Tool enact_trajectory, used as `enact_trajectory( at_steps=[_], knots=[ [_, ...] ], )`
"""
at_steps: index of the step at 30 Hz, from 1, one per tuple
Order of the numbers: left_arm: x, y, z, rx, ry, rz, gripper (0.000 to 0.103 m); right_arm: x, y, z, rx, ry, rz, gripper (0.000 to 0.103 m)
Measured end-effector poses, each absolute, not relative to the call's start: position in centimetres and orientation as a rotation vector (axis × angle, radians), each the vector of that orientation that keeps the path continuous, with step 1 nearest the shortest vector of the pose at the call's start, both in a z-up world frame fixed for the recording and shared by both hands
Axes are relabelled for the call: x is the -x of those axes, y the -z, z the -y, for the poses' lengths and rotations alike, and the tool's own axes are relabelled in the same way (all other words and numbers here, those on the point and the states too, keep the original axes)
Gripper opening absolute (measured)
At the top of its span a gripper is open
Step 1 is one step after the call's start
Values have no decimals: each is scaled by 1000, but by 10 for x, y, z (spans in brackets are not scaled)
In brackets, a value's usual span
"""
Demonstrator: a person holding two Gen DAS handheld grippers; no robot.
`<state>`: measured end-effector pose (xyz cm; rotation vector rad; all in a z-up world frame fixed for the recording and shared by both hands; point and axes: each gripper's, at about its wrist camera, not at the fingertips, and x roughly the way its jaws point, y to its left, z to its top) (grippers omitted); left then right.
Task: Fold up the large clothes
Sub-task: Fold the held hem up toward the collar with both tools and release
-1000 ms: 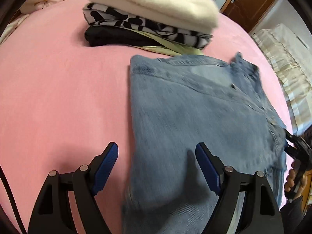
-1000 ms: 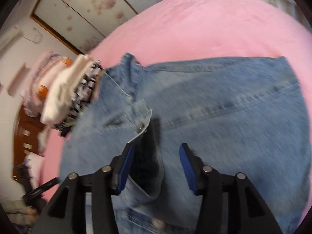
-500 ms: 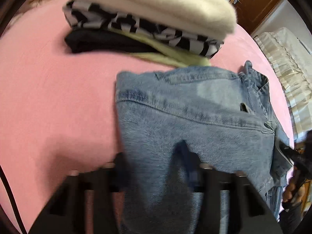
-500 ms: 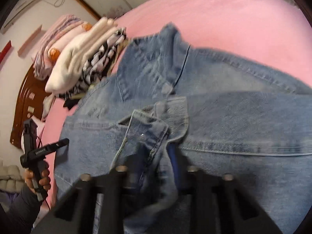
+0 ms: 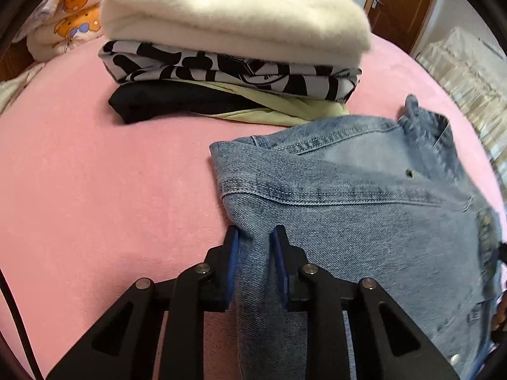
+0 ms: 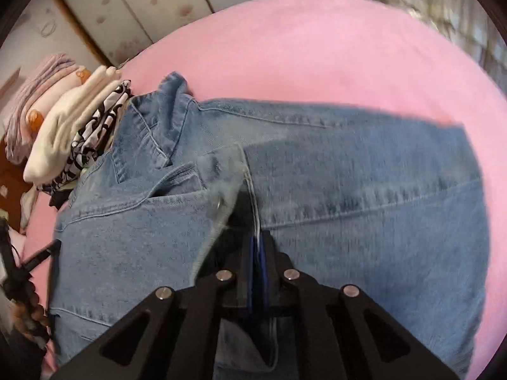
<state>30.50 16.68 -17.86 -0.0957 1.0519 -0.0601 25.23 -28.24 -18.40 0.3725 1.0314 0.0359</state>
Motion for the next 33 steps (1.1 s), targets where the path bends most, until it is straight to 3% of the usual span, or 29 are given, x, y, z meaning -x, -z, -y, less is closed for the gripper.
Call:
enact_trajectory(
  at_steps=[3, 4, 6, 11, 13, 19, 26, 30, 33],
  knots=[
    [-304, 170, -161, 57, 42, -1054, 21, -239, 167, 294, -433, 49, -957, 37],
    [-302, 162, -159, 55, 33, -1052, 21, -233, 159, 294, -421, 79, -921, 41],
    [-294, 147, -156, 82, 31, -1017, 23, -226, 147, 285, -374, 115, -879, 41],
    [-256, 113, -130, 160, 94, -889, 53, -211, 123, 232, -171, 65, -837, 41],
    [-236, 112, -122, 164, 125, -886, 56, -212, 128, 200, -122, 9, -862, 41],
    [-221, 169, -80, 57, 98, -1028, 59, -213, 169, 119, -11, -132, -972, 41],
    [-223, 177, -97, 11, 63, -1022, 69, -207, 181, 168, 68, 88, -967, 49],
    [-222, 179, -97, 4, 69, -1027, 70, -199, 180, 201, -33, 20, -973, 29],
    [-224, 178, -97, 4, 51, -1033, 71, -193, 175, 195, 4, 52, -964, 29]
  ],
)
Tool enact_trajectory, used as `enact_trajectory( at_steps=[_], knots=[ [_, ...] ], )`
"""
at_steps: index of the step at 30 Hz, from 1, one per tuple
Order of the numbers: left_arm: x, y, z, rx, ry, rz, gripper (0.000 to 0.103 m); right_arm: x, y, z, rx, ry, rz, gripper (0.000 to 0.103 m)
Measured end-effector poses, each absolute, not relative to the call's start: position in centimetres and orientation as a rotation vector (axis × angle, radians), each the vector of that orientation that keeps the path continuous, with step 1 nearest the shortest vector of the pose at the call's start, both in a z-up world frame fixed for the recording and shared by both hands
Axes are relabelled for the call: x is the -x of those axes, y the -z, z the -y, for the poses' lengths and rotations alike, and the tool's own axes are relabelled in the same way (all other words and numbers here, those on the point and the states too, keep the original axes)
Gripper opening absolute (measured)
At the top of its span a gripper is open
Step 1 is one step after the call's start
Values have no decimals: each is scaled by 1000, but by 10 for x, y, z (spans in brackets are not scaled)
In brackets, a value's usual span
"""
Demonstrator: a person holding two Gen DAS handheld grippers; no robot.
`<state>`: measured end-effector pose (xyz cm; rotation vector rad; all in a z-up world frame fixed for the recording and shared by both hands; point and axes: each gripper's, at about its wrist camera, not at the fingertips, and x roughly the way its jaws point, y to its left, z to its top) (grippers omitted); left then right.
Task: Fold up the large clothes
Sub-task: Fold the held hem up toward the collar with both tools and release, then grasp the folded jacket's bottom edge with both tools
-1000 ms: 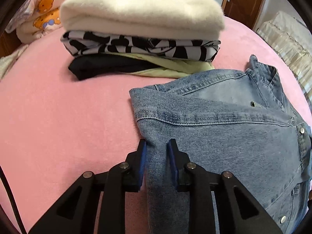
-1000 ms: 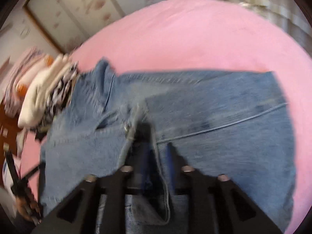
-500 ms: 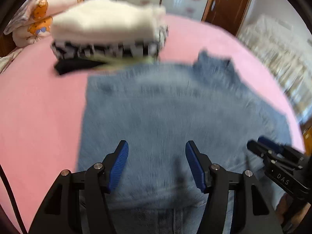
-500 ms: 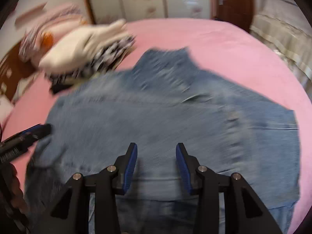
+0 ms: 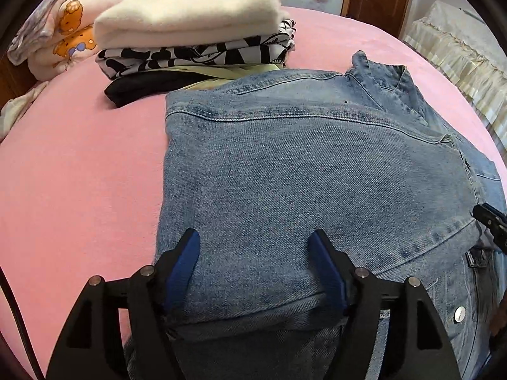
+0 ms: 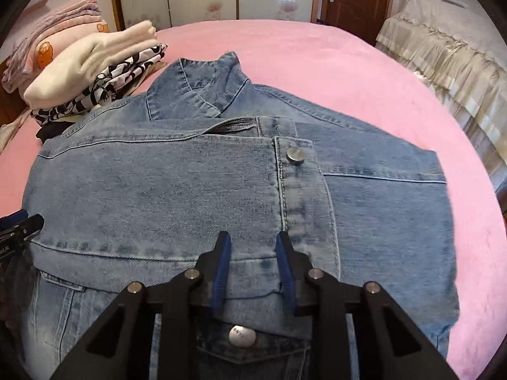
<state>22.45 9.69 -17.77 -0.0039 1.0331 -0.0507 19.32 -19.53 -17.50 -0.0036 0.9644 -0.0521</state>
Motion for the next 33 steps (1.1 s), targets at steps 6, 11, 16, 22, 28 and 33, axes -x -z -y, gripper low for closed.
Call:
enact_trajectory(
  at_steps=[6, 11, 16, 22, 28, 33],
  knots=[
    [-215, 170, -97, 17, 38, -1058, 72, -185, 171, 190, 27, 108, -967, 35],
    [-194, 154, -108, 79, 36, -1070, 74, -162, 156, 191, -41, 92, -980, 35],
    [-156, 127, -115, 94, 37, -1057, 75, -125, 134, 187, -77, 92, -950, 35],
    [-103, 92, -128, 65, 40, -1035, 77, -72, 100, 187, -121, 84, -915, 45],
    [-46, 71, -154, 34, 50, -1047, 81, -15, 67, 192, -134, 76, -859, 56],
    [-7, 78, -185, 42, 87, -1092, 81, 30, 60, 199, -103, 85, -836, 63]
  ],
)
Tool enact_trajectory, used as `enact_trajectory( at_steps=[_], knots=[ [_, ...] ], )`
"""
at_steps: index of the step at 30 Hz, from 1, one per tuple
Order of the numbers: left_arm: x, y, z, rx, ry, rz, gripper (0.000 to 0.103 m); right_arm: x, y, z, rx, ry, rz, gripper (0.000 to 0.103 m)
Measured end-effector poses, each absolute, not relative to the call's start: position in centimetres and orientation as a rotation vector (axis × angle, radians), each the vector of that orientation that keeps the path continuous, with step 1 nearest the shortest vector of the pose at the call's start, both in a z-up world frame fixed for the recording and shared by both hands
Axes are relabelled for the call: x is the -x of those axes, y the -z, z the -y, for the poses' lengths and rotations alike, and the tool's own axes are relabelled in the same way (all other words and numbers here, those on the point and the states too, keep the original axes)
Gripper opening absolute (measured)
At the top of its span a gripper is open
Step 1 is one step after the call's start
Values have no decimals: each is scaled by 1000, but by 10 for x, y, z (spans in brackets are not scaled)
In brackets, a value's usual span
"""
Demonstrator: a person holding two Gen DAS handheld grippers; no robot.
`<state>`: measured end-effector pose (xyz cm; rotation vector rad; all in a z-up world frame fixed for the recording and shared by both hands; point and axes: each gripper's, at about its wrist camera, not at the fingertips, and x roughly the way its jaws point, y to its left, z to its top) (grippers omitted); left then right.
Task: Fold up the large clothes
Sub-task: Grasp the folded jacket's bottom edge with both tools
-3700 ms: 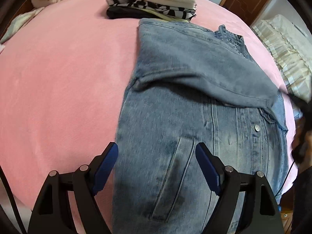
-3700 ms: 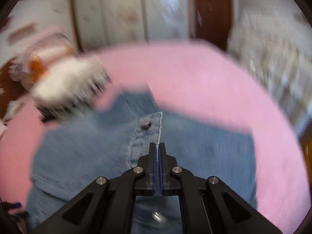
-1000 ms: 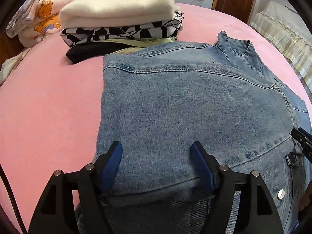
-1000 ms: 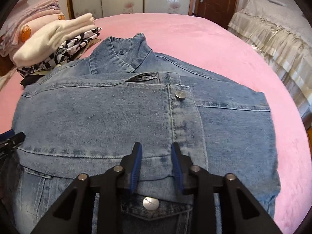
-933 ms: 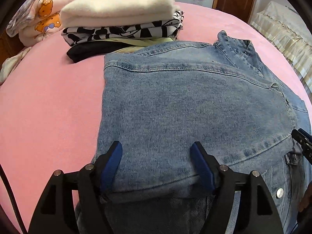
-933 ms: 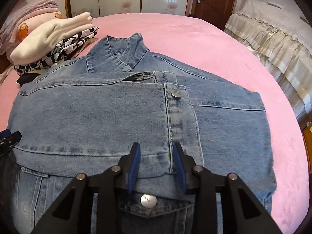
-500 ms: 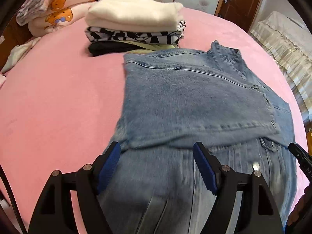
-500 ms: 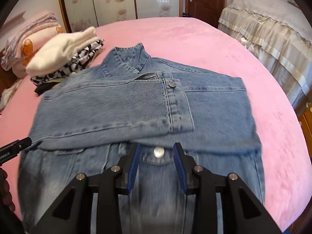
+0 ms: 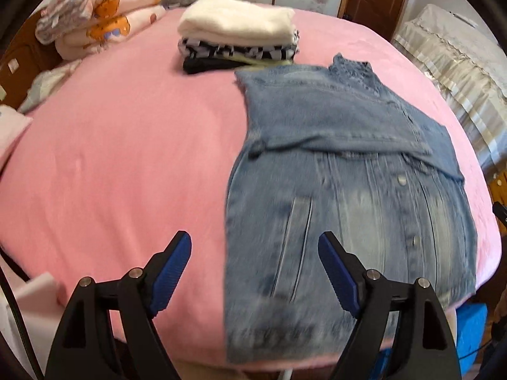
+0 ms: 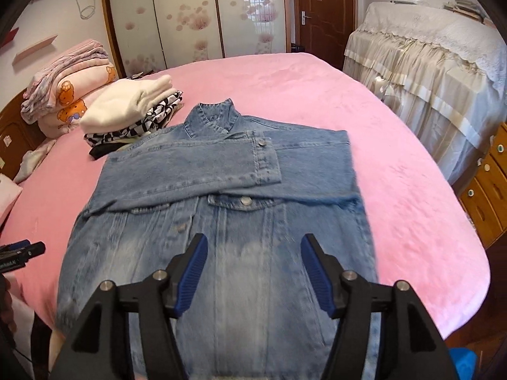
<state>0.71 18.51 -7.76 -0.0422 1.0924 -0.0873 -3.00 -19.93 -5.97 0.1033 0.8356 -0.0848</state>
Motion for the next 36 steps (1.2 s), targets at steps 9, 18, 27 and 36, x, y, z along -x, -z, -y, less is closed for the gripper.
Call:
enact_trajectory(
  at_steps=[9, 18, 27, 36],
  knots=[
    [24, 151, -229, 241, 162, -1234, 81, 87, 102, 250, -130, 122, -891, 67],
    [28, 183, -217, 219, 211, -1287, 82, 141, 159, 328, -342, 181, -968, 67],
    [33, 197, -206, 221, 246, -1300, 98, 144, 202, 351, -522, 56, -999, 61],
    [42, 197, -204, 296, 347, -1298, 98, 130, 209, 346, -518, -50, -1027, 45]
  ],
)
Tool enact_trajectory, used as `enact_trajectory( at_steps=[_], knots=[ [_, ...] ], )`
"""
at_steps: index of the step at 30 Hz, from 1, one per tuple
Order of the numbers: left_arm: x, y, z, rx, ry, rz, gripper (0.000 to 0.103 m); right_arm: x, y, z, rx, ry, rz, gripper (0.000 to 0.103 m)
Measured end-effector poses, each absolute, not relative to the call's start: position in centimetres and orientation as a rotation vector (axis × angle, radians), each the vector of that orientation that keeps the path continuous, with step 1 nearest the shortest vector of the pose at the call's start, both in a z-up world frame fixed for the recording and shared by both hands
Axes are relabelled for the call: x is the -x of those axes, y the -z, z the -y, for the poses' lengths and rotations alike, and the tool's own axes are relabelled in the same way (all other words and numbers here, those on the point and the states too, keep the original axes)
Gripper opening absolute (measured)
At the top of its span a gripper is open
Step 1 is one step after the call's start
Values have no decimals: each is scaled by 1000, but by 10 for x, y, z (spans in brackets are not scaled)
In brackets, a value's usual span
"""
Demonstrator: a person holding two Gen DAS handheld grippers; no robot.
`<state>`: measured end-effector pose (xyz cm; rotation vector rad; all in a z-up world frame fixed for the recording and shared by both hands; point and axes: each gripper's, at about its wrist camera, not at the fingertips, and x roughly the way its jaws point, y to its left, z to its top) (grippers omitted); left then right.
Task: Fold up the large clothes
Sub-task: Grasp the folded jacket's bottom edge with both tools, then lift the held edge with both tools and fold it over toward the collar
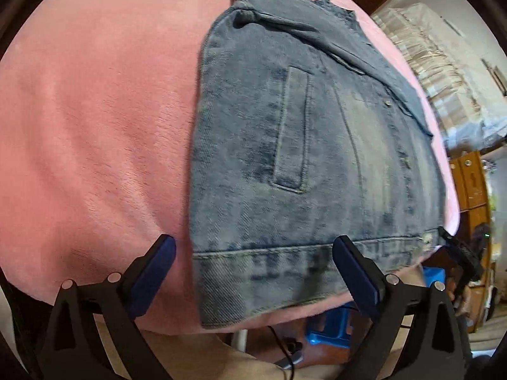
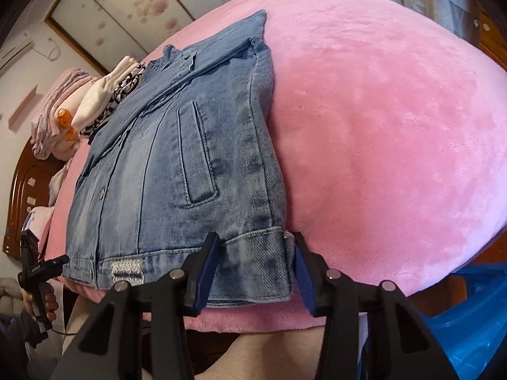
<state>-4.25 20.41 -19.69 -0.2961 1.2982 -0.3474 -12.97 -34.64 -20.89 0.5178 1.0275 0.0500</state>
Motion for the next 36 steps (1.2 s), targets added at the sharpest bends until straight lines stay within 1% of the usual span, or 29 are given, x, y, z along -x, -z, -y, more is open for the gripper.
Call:
enact_trajectory(
  at_steps=[6, 7, 8, 11, 13, 15, 16, 17, 18, 19, 20, 22, 24, 25, 26, 30, 34, 35, 36],
  knots=[
    [42, 205, -200, 255, 361, -1315, 98, 121, 218, 350, -533, -71, -1066, 47],
    [41, 205, -200, 252, 364, -1317, 100, 120, 220, 350, -534, -74, -1070, 48],
    [40, 206, -198, 252, 366, -1319, 102, 118, 221, 350, -538, -80, -1076, 49],
    [39, 208, -195, 241, 360, -1324, 102, 113, 223, 350, -541, -92, -1092, 53],
    [39, 208, -193, 236, 356, -1324, 102, 111, 223, 347, -531, -102, -1104, 59],
    [37, 208, -191, 234, 351, -1328, 102, 108, 221, 339, -479, -93, -1116, 59],
    [36, 207, -191, 235, 345, -1330, 100, 107, 220, 336, -460, -89, -1122, 59],
    [36, 206, -189, 234, 340, -1333, 91, 105, 219, 334, -445, -82, -1131, 58],
    [34, 204, -185, 229, 336, -1336, 84, 104, 218, 333, -441, -75, -1140, 57],
    [34, 201, -187, 234, 348, -1333, 68, 104, 218, 334, -440, -72, -1145, 52],
    [34, 196, -185, 232, 342, -1331, 55, 103, 216, 333, -435, -67, -1152, 49],
    [33, 192, -185, 230, 335, -1341, 38, 103, 211, 331, -425, -72, -1161, 40],
    [33, 189, -186, 237, 327, -1354, 33, 103, 205, 329, -417, -77, -1165, 37],
    [33, 187, -185, 266, 354, -1364, 16, 103, 202, 328, -413, -77, -1169, 36],
    [32, 184, -184, 297, 383, -1370, 14, 103, 199, 328, -417, -77, -1172, 35],
    [34, 166, -172, 259, 417, -1344, 14, 105, 186, 333, -456, -91, -1165, 33],
    [39, 152, -165, 233, 426, -1332, 12, 109, 163, 327, -392, -112, -1153, 31],
    [42, 149, -164, 222, 427, -1329, 12, 110, 157, 325, -370, -115, -1150, 29],
    [45, 146, -163, 209, 425, -1330, 12, 112, 150, 322, -340, -123, -1151, 26]
  ],
)
